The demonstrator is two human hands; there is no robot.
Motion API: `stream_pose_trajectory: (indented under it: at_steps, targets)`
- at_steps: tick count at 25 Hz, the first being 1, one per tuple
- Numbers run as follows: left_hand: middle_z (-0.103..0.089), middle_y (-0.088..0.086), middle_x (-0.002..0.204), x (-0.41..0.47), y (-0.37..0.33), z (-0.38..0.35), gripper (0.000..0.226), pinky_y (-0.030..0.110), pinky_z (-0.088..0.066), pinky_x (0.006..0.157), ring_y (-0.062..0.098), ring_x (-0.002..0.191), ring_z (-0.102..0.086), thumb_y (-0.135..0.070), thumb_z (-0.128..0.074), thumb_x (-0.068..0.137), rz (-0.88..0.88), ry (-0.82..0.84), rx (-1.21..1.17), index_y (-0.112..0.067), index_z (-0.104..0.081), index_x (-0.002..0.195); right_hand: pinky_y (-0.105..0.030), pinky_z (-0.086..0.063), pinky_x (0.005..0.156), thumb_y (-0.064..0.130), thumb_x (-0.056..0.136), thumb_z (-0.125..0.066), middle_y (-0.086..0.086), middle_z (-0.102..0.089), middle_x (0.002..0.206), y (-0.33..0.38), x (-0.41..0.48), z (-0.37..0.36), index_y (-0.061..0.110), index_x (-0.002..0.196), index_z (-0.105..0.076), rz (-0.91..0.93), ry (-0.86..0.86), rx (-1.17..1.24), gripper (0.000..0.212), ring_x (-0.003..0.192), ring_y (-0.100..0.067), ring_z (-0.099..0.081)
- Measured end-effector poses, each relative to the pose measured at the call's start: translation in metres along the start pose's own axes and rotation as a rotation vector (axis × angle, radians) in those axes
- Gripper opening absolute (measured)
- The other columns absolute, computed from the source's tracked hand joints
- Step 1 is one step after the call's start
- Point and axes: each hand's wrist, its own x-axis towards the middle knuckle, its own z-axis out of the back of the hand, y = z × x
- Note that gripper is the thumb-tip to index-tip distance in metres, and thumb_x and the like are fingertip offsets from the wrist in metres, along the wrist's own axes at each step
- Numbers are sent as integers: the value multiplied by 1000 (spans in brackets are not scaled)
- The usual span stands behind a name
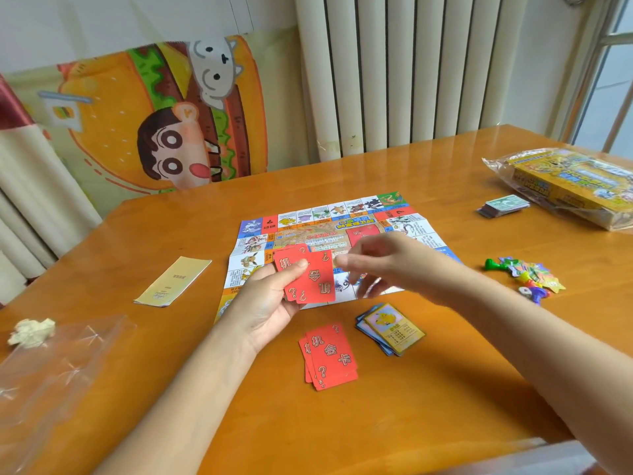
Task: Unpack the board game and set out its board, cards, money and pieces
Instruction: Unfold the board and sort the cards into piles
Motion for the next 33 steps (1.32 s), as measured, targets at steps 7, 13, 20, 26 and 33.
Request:
stream_pose_trajectory:
  at_steps: [7, 13, 20, 26, 33]
  targets:
    - [-71, 17, 98, 0, -1, -5, 25, 36, -59, 68, 23, 86, -70, 0, -38, 94, 4, 75, -212, -3, -59, 108, -21, -54, 52, 8, 88, -65, -11, -66, 67, -8, 8, -15, 9, 72, -54, 14, -113, 223, 19, 52, -14, -65]
    - [-72, 12, 97, 5, 1, 3, 25, 31, -59, 70, 23, 89, -68, 9, -46, 89, -108, 27, -71, -5, -61, 105, -21, -39, 57, 1, 84, -67, -12, -66, 77, -8, 12, -1, 11, 74, -59, 110, -164, 283, 16, 57, -11, -54]
    - [-75, 4, 90, 3, 5, 5, 22, 34, -56, 75, 19, 83, -71, -3, -67, 80, -248, -34, 295, -16, -66, 97, -19, -34, 46, 15, 97, -53, 3, -48, 58, -5, 6, 9, 6, 84, -56, 215, -74, 17, 16, 50, -10, -43]
    - [-75, 0, 91, -2, 8, 3, 45, 40, -55, 83, 20, 85, -72, -31, -79, 55, -316, -29, 567, -19, -68, 97, -21, -45, 62, 25, 78, -77, 5, -62, 72, -12, 8, -1, 20, 93, -64, 317, -268, -300, 20, 64, -4, -56]
    - [-67, 10, 84, -2, 7, -1, 12, 33, -51, 72, 19, 75, -63, -12, -50, 94, -70, 42, 323, -9, -61, 89, -33, -56, 74, 3, 79, -74, -13, -70, 85, -9, 11, -1, 22, 81, -63, 157, -149, -19, 22, 79, -22, -67]
